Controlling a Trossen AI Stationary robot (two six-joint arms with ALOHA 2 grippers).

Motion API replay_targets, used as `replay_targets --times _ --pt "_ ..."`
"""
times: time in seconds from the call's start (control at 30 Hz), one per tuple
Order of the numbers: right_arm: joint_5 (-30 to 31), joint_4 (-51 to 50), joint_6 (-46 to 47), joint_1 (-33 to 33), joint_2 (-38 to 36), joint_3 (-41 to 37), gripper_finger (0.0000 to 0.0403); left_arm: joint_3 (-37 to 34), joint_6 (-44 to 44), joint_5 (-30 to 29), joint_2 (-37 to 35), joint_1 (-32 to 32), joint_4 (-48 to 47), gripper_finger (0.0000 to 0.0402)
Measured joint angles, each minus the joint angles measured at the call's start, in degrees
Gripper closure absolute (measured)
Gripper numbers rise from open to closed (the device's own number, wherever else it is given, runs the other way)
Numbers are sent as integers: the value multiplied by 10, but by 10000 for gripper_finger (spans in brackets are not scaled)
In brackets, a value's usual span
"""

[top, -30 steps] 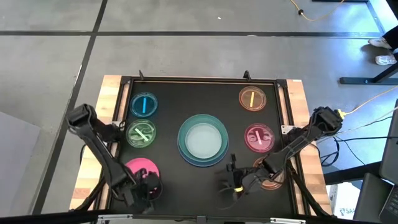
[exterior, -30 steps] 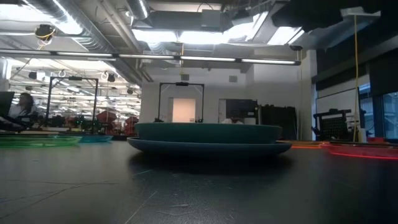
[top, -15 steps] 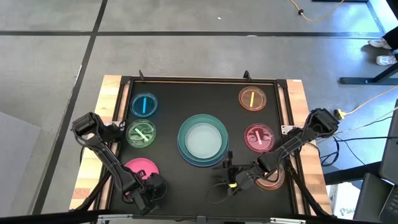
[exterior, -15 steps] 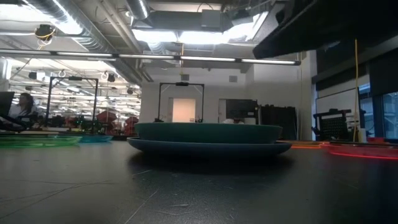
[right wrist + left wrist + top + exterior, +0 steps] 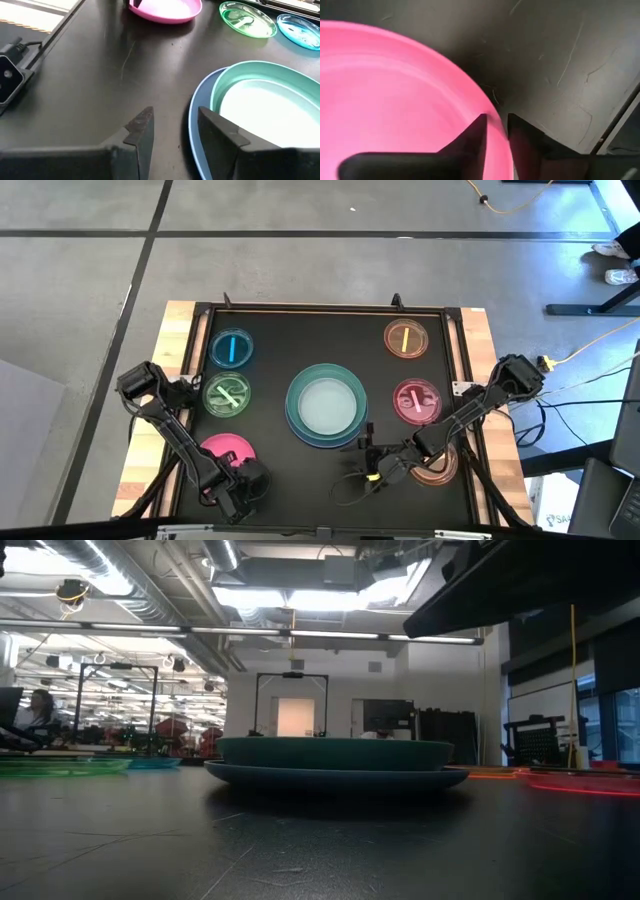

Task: Stack plastic plates
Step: Stack the pink plate on the gray plate

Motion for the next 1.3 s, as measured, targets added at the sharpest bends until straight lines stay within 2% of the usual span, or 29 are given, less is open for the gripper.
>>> replay_targets --times 0.2,0.47,0.6,0.9,1.0,1.17,1.3 --pt "0 0 3 0 0 0 260 0 43 -11 -1 1 2 393" --pt "0 -1 15 0 0 0 260 34 102 -17 -1 12 -16 396" --pt "1 -1 15 0 0 0 260 80 172 -77 -1 19 -47 398" --pt "1 -1 17 0 0 0 260 170 403 -194 -2 55 -44 395" --pt "1 -1 18 0 0 0 260 181 455 -220 -2 70 -42 394" --pt "2 -2 18 0 0 0 260 182 512 -231 -2 98 -40 394" --pt "2 -2 19 0 0 0 260 182 548 -268 -2 128 -39 394"
